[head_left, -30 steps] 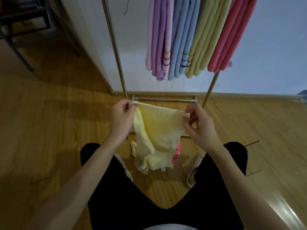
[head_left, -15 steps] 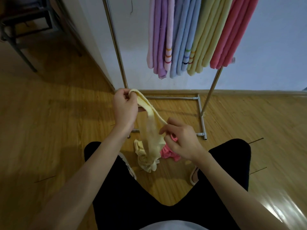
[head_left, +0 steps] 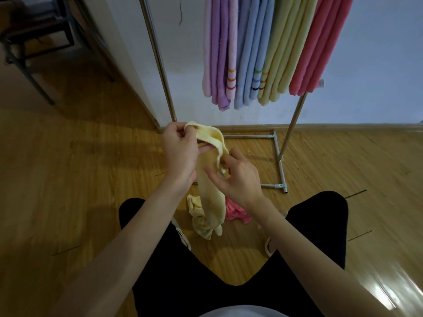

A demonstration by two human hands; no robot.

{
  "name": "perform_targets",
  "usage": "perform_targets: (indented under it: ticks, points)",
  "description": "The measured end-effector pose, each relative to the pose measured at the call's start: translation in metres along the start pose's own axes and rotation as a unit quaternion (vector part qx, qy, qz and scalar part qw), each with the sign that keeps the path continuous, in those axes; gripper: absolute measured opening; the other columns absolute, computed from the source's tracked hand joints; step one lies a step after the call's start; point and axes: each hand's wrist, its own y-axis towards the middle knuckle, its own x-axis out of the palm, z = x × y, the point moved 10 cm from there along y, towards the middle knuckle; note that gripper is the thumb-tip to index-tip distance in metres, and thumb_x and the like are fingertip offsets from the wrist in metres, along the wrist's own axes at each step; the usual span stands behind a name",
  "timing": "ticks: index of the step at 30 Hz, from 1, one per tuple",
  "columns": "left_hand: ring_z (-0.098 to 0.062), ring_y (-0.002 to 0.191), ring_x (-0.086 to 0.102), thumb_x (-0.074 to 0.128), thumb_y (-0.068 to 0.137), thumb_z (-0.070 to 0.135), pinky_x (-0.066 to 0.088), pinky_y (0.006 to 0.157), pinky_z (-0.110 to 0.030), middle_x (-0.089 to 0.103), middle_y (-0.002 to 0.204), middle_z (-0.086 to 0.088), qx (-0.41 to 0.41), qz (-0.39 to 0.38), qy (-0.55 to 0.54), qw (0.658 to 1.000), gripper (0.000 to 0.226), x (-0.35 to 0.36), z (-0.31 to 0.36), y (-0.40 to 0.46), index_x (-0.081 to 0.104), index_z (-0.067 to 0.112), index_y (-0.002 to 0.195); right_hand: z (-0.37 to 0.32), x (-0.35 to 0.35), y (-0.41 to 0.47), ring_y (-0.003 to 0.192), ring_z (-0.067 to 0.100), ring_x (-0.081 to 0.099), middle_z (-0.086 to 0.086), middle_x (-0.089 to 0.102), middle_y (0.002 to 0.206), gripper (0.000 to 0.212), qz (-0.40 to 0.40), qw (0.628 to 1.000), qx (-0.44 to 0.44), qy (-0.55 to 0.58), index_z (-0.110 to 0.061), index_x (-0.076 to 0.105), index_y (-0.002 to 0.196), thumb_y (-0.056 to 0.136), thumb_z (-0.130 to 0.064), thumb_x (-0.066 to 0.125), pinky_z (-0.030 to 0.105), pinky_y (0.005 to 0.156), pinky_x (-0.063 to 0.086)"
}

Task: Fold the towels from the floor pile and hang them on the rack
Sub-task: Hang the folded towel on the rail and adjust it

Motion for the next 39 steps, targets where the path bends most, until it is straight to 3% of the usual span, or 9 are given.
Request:
perform_targets:
  ticks: [5,9,15,18,22,28,32,36,39]
  points:
    - [-0.018,0.088,0.067,0.046,0.098,0.007,0.056,0.059,-0.021,0.058,0.098,-0.011,-0.009,0.008,0.004,1.000,0.016,-0.007,0.002,0.007,0.053,-0.001,0.110,-0.002,-0.003,-0.003,0.053,0.006,0.039,-0.005,0.042,0.076,0.025,-0.033,0.997,-0.041,0.050,-0.014,0.053,0.074,0.092,-0.030,0.047,0.024,0.042,0.037]
    - [-0.016,0.082,0.068,0.046,0.098,0.005,0.059,0.063,-0.026,0.059,0.091,-0.008,-0.017,0.001,0.001,1.000,0.017,-0.016,0.005,0.016,0.053,-0.003,0.111,0.007,-0.025,0.001,0.058,0.009,0.045,-0.002,0.048,0.085,0.013,-0.048,0.995,-0.080,0.021,-0.007,0.064,0.091,0.093,-0.018,0.057,0.020,0.048,0.039]
    - [-0.018,0.076,0.070,0.047,0.097,0.005,0.059,0.062,-0.028,0.061,0.098,-0.014,-0.001,-0.049,0.094,0.994,0.016,-0.019,0.011,0.024,0.055,-0.002,0.109,0.015,-0.061,0.027,0.064,0.016,0.053,0.003,0.056,0.087,0.012,-0.037,0.991,-0.128,-0.013,-0.008,0.067,0.091,0.088,-0.020,0.064,0.039,0.052,0.050]
    - [-0.018,0.060,0.069,0.050,0.095,0.004,0.059,0.057,-0.029,0.064,0.088,-0.019,0.060,-0.090,0.216,0.970,0.011,-0.016,0.030,0.028,0.057,0.000,0.102,0.014,-0.070,0.038,0.062,0.017,0.054,0.002,0.055,0.085,0.019,-0.041,0.990,-0.136,-0.023,-0.008,0.064,0.087,0.088,-0.026,0.065,0.040,0.052,0.050]
    - [-0.015,0.051,0.067,0.057,0.090,0.005,0.060,0.054,-0.035,0.065,0.074,-0.010,0.154,-0.111,0.346,0.919,0.004,-0.011,0.065,0.028,0.061,0.006,0.092,0.007,-0.084,0.054,0.062,0.017,0.052,-0.002,0.050,0.085,0.032,-0.048,0.987,-0.148,-0.024,-0.008,0.056,0.087,0.091,-0.039,0.051,0.041,0.053,0.049]
    - [-0.012,0.044,0.062,0.059,0.088,0.009,0.058,0.052,-0.031,0.064,0.059,-0.006,0.235,-0.127,0.404,0.875,0.006,0.000,0.107,0.028,0.062,0.009,0.083,-0.008,-0.105,0.073,0.063,0.018,0.053,-0.002,0.052,0.078,0.026,-0.052,0.985,-0.165,-0.016,-0.008,0.051,0.090,0.095,-0.033,0.048,0.042,0.057,0.048]
    - [-0.008,0.043,0.060,0.060,0.090,0.013,0.051,0.044,-0.019,0.061,0.063,-0.003,0.261,-0.114,0.419,0.863,0.006,0.008,0.125,0.031,0.063,0.013,0.085,-0.014,-0.120,0.087,0.065,0.023,0.059,0.005,0.060,0.074,0.030,-0.055,0.985,-0.163,0.004,-0.007,0.052,0.089,0.094,-0.036,0.047,0.045,0.060,0.049]
    - [-0.009,0.060,0.059,0.060,0.090,0.017,0.054,0.056,-0.025,0.061,0.074,0.001,0.324,-0.087,0.438,0.834,0.006,0.014,0.147,0.027,0.064,0.017,0.086,-0.018,-0.142,0.099,0.065,0.021,0.057,0.005,0.059,0.074,0.022,-0.015,0.986,-0.159,0.042,-0.005,0.052,0.089,0.091,-0.026,0.058,0.040,0.062,0.050]
    - [-0.010,0.072,0.051,0.061,0.088,0.016,0.048,0.063,-0.025,0.055,0.084,0.001,0.374,-0.055,0.440,0.814,0.006,0.015,0.158,0.021,0.065,0.020,0.088,-0.016,-0.160,0.106,0.063,0.016,0.054,0.001,0.057,0.071,0.019,0.037,0.986,-0.136,0.084,-0.010,0.049,0.096,0.088,-0.016,0.066,0.016,0.061,0.044]
